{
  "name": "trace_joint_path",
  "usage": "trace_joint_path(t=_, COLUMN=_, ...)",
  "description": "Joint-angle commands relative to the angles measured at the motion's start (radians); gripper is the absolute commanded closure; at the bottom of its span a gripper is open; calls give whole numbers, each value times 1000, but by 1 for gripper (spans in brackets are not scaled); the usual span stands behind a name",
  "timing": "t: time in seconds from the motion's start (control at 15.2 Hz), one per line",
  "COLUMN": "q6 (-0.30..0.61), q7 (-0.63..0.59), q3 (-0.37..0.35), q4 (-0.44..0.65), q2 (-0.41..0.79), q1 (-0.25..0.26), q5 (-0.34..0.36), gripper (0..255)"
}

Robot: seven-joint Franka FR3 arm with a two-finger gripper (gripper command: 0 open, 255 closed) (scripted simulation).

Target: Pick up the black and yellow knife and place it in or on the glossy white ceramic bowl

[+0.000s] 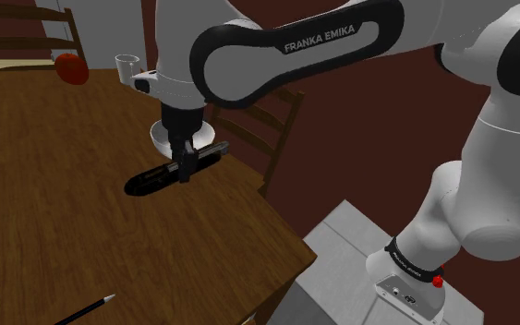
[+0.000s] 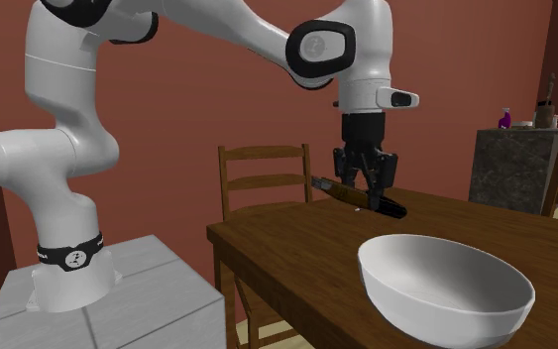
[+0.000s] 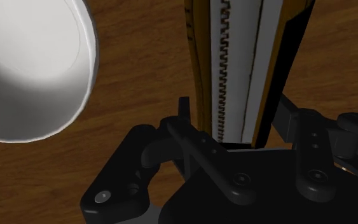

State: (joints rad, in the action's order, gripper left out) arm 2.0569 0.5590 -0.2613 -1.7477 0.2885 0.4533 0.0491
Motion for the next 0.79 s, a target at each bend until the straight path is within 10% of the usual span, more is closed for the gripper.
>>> trace_joint_path(t=0.0, q6=-22, q7=1, q3=-1, q4=11, q2=-11, q1=-1, q5=-3, gripper=255)
trace_joint_path(t=0.73, q6=-139, q7=42, q3=11, q4=131, q2=-8, q1=-23, q5=-9, gripper=255)
